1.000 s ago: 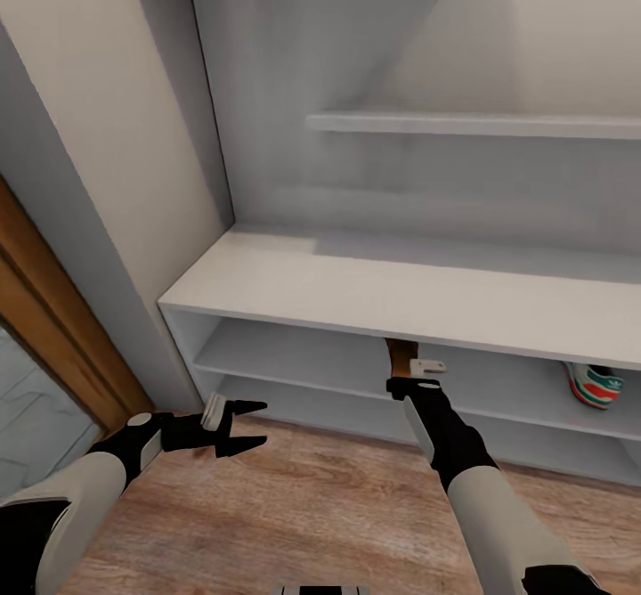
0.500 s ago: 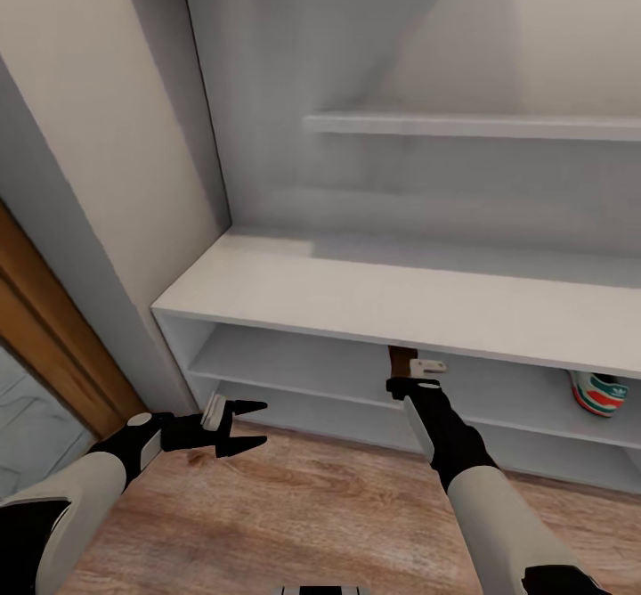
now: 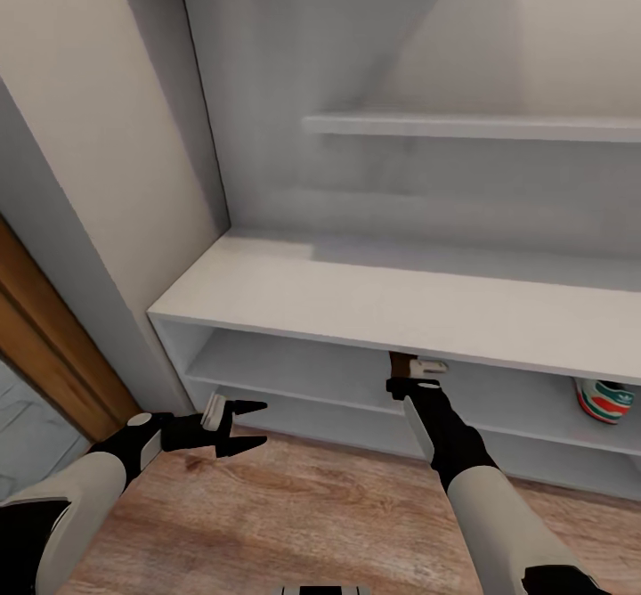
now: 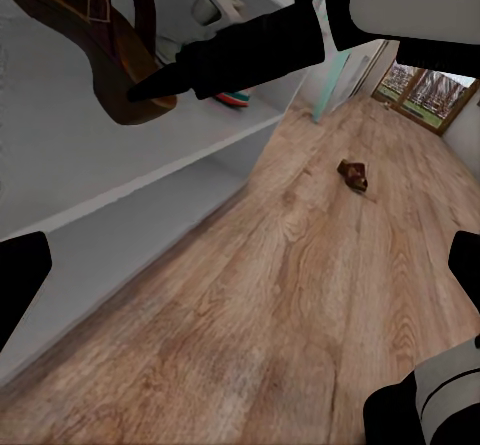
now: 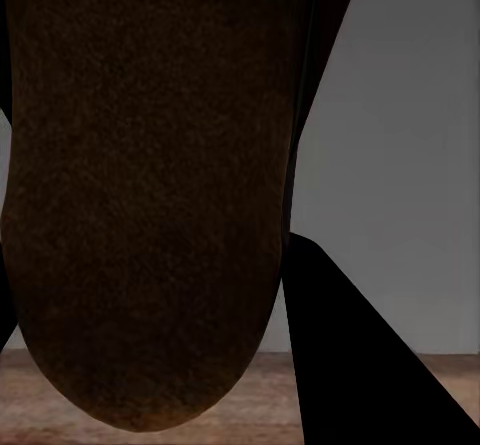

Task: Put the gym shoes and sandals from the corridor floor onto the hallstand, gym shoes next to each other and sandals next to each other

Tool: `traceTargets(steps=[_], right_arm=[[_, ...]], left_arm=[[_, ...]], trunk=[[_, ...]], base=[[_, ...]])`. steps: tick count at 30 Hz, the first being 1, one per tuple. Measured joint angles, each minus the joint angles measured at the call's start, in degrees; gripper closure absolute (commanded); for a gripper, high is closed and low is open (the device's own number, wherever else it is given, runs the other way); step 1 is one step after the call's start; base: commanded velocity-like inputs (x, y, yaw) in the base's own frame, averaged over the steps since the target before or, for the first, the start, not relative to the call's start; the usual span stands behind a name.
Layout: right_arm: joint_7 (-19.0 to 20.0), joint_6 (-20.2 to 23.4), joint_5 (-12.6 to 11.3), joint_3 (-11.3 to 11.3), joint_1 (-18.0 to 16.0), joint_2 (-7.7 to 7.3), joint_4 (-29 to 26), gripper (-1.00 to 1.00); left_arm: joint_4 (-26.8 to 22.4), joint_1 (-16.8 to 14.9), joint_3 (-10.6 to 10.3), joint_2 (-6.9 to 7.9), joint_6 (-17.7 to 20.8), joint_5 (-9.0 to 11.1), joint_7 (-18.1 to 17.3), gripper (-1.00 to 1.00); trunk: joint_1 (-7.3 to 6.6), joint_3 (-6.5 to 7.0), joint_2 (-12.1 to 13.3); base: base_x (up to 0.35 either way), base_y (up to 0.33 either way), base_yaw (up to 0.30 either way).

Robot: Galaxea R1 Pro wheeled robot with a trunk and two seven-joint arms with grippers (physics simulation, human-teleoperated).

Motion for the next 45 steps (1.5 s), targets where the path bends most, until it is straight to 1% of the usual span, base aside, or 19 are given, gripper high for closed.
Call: traceTargets(steps=[45], right_arm=[[-0.05,-0.02,0.0,0.01,0.01,0.0,0.0,1.0]], left_arm=[[0.03,0.0,0.0,0.0,0.0,0.0,0.0,-1.0]], trunk=[[0.0,0.0,0.0]], base=[[0.034,0.0,0.0]])
